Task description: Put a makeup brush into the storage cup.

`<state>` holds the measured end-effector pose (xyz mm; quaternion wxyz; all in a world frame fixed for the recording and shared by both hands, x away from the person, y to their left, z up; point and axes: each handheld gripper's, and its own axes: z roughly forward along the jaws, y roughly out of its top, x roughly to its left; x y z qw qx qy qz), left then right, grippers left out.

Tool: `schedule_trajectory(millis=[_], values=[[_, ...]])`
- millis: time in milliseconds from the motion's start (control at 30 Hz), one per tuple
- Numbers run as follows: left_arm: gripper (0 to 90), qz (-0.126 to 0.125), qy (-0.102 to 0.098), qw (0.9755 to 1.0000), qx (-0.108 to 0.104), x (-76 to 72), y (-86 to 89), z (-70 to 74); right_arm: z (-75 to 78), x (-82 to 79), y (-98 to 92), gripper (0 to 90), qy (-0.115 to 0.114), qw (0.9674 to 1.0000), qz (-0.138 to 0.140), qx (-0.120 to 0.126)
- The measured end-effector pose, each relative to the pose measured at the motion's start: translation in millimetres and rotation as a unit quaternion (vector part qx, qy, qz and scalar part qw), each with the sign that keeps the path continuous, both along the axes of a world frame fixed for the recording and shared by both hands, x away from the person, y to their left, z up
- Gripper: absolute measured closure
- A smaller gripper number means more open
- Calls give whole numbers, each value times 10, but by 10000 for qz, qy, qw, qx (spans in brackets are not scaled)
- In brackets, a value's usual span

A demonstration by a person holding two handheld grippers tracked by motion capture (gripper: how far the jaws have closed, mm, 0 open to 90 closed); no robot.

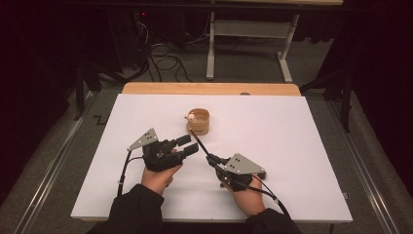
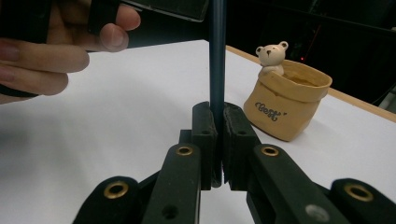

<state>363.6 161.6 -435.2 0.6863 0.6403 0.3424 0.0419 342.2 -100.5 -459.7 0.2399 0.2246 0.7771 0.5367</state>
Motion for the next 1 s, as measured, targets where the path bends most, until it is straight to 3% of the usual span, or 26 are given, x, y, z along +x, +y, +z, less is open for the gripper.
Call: schedule_trajectory(millis=[267,1000], values=[[583,-101,34,9998,-163,4,19,-12,-10,-16,27,869,-21,10000,83,-33],[785,-302,5,9992,-272,8,15,-46,-20,-39,68,869,-65,9998,189,-72]])
